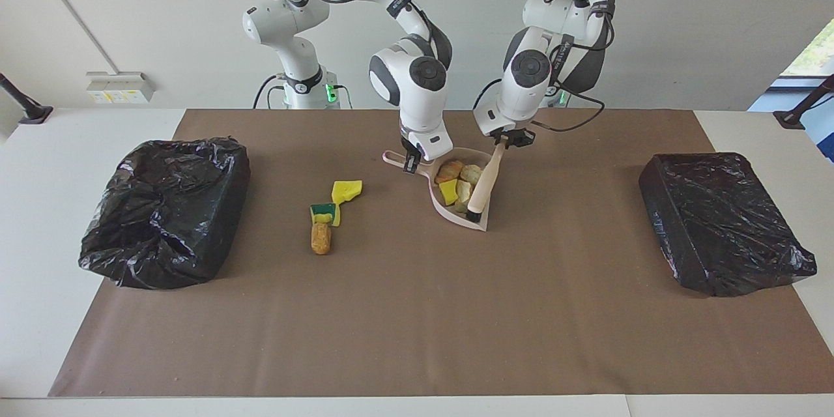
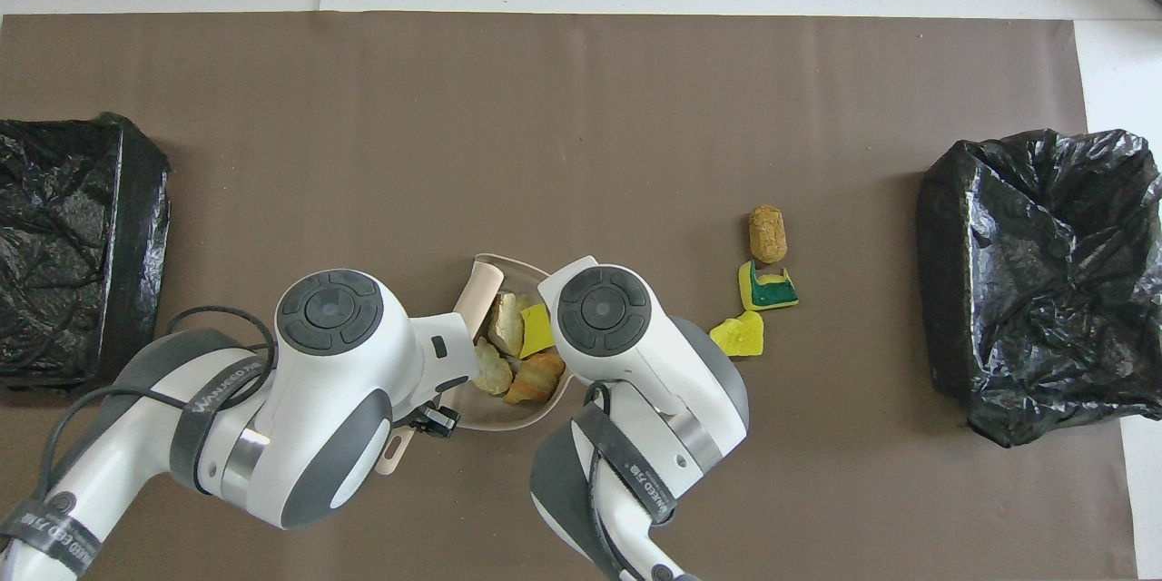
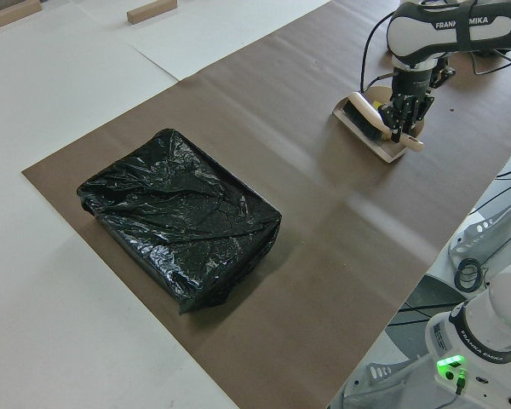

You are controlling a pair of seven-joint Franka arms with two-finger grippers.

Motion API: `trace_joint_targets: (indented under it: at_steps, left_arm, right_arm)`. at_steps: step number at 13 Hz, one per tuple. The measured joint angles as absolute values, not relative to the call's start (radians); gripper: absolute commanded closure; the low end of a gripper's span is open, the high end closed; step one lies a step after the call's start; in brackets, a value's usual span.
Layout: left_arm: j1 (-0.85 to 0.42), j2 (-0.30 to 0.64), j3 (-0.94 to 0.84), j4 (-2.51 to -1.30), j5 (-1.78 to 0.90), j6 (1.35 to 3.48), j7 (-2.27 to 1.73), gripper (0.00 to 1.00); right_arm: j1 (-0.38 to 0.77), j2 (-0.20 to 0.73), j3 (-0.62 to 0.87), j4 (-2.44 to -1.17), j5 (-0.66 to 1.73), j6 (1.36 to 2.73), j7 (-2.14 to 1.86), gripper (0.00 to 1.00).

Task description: Sweep and dump trash in bin

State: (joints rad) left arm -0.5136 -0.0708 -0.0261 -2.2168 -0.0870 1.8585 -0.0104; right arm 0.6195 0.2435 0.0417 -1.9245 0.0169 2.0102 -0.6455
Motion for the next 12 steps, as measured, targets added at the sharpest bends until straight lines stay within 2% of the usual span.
trace_joint_targets:
  at_steps: [5, 12]
  left_arm:
    - [-0.431, -0.121, -0.015, -2.206, -0.087, 1.832, -0.012, 1.0]
    - [-0.406, -0.126, -0.021, -2.207, -0.088, 1.832, -0.063, 1.0]
  right_arm:
    - [0.57, 0.225, 0.041, -1.911, 0.017, 1.957, -0.682, 1.0]
    - [0.384, 0.105, 0.038, -1.858, 0.017, 1.853, -0.761, 1.0]
